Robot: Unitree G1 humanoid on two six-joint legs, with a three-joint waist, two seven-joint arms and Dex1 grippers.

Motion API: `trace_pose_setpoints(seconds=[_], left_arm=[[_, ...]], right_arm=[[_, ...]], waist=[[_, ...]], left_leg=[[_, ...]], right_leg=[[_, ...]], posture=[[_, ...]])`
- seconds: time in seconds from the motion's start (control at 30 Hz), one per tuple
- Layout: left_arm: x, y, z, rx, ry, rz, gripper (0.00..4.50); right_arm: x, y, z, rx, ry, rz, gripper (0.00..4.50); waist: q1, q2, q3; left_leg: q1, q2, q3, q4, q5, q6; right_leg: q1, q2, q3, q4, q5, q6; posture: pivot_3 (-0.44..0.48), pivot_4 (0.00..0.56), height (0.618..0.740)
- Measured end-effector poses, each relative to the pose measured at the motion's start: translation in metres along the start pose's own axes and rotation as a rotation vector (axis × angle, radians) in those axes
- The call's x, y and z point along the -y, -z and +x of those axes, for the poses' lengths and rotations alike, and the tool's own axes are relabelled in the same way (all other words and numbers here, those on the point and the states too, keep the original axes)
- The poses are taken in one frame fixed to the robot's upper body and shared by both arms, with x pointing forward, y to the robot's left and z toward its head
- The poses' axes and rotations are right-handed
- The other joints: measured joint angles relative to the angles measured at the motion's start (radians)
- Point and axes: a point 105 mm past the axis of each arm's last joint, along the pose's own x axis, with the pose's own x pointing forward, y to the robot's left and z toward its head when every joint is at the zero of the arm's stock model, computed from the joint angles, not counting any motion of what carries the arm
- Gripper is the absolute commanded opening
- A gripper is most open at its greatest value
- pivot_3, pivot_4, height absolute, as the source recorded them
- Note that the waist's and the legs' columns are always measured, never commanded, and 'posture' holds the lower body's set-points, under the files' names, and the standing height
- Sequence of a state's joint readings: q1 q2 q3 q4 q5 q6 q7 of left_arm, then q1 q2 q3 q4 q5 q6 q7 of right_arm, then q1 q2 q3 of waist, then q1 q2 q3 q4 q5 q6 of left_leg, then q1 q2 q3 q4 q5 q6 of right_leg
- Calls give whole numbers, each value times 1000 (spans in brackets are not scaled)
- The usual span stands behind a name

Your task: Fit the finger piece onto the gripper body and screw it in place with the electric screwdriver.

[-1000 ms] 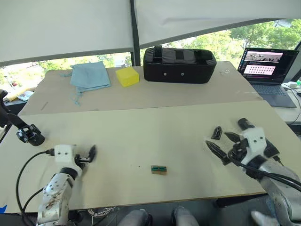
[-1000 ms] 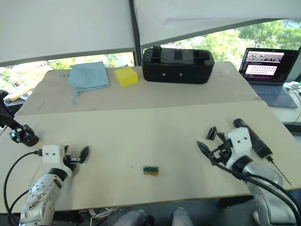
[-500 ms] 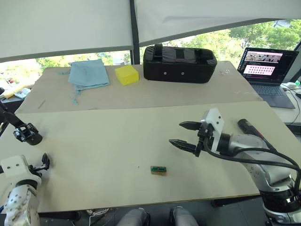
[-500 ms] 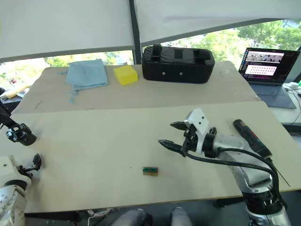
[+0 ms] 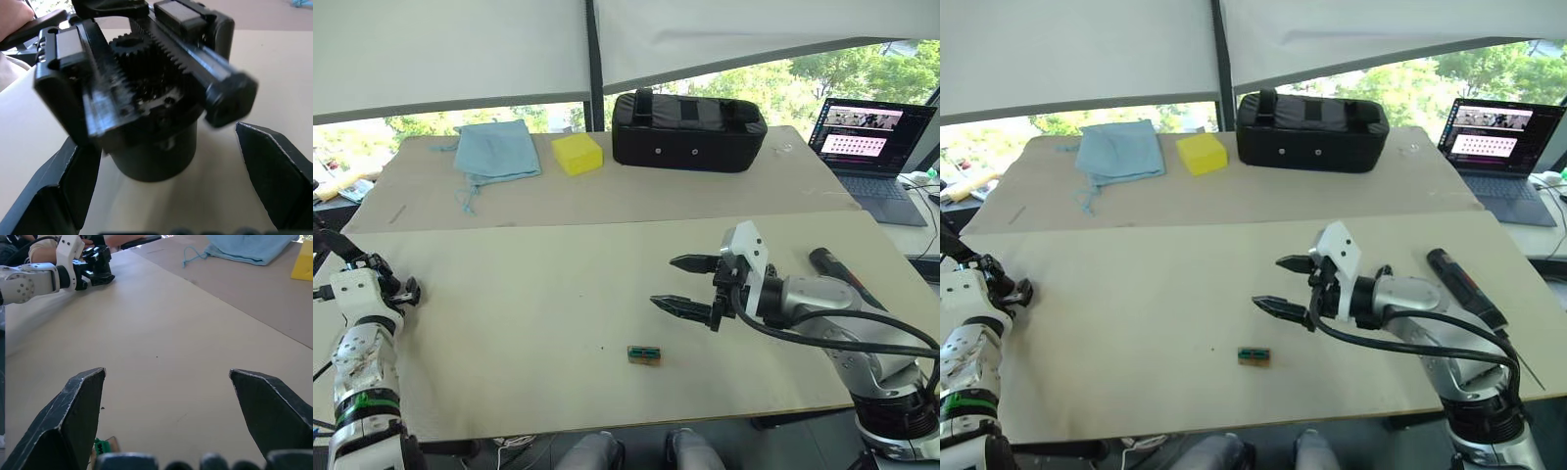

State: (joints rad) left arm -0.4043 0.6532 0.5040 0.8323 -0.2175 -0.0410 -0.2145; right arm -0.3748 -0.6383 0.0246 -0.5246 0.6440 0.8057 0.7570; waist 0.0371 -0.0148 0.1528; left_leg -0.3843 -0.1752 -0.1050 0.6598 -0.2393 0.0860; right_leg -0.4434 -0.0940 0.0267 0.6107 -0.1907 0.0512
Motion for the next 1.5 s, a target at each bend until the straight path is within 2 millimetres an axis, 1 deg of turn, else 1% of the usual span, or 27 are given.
trace_pose_setpoints(seconds=[0.17,0.4,0.47,0.5,0.57,0.6,0.93,1.0,1.1,1.17,1.23,1.27,1.33,1.43,1.5], left_arm=[[5,-1,7,-8,-1,3,4480],[6,-4,14,-21,-9,-7,4480],[6,-5,16,-27,-16,-18,3954],[3,-5,16,-30,-26,-20,3614],[1,-6,17,-30,-29,-23,2702],[2,-8,17,-21,-23,-21,2375],[4,-7,17,-14,-11,-15,2377],[7,-8,15,4,13,16,2377],[28,-10,13,50,95,85,2377],[50,-13,9,91,170,121,2377],[77,-15,3,126,257,124,2377],[100,-18,-5,146,325,117,2377],[137,-22,-20,165,430,88,2377],[201,-32,-57,191,608,51,2377],[233,-41,-81,205,693,52,2377]], right_arm=[[2,-3,-1,8,38,-12,4500],[4,5,-4,-8,76,0,4500],[5,3,-5,-4,85,-3,4500],[6,3,-5,-1,91,-5,4500],[8,2,-7,3,105,-7,4500],[8,1,-7,4,109,-7,4500],[5,-2,-7,12,113,-27,4500],[5,-2,-7,12,118,-28,4500],[5,-1,-7,7,122,-27,4500],[5,-1,-7,8,123,-32,4500],[5,-1,-8,8,128,-38,4500],[4,-1,-8,6,131,-40,4500],[4,2,-9,1,135,-33,4500],[3,6,-10,-7,149,-28,4500],[1,6,-12,-6,157,-32,4500]], waist=[[4,0,0],[5,0,0],[5,0,0],[4,0,0],[5,0,0],[5,0,0],[3,-1,0],[3,-1,0],[8,-1,0],[10,-2,0],[10,-2,0],[8,-2,0],[4,-4,0],[-2,-4,1],[-8,-4,1]], left_leg=[[0,0,0,0,0,0],[0,0,0,1,0,0],[0,0,0,1,0,0],[0,0,0,1,0,0],[0,-1,0,1,0,0],[0,-1,0,1,0,0],[0,-1,0,1,0,0],[0,-1,0,1,0,0],[-1,-2,-1,1,0,0],[-2,-2,-1,2,0,0],[-3,-2,-1,3,0,1],[-5,-2,-1,4,-1,2],[-7,-2,-1,6,-1,3],[-8,-2,0,9,-3,6],[-7,-2,0,9,-3,6]], right_leg=[[0,0,-1,0,0,0],[0,0,-2,0,0,0],[0,0,-2,0,0,0],[0,0,-2,1,0,0],[0,-1,-2,1,0,0],[0,-1,-3,1,0,0],[0,-2,-4,1,0,0],[0,-2,-4,1,0,0],[1,-3,-6,0,1,0],[1,-4,-6,0,1,1],[1,-4,-7,0,2,2],[1,-4,-7,1,3,2],[2,-4,-7,0,5,3],[2,-4,-8,0,5,3],[2,-3,-8,0,5,3]], posture=[[0,150,740],[0,150,740],[0,150,740],[0,150,740],[0,150,740],[0,150,740],[0,150,740],[0,150,740],[0,150,740],[0,150,740],[0,150,740],[0,150,740],[0,150,740],[0,150,740],[0,150,740]])
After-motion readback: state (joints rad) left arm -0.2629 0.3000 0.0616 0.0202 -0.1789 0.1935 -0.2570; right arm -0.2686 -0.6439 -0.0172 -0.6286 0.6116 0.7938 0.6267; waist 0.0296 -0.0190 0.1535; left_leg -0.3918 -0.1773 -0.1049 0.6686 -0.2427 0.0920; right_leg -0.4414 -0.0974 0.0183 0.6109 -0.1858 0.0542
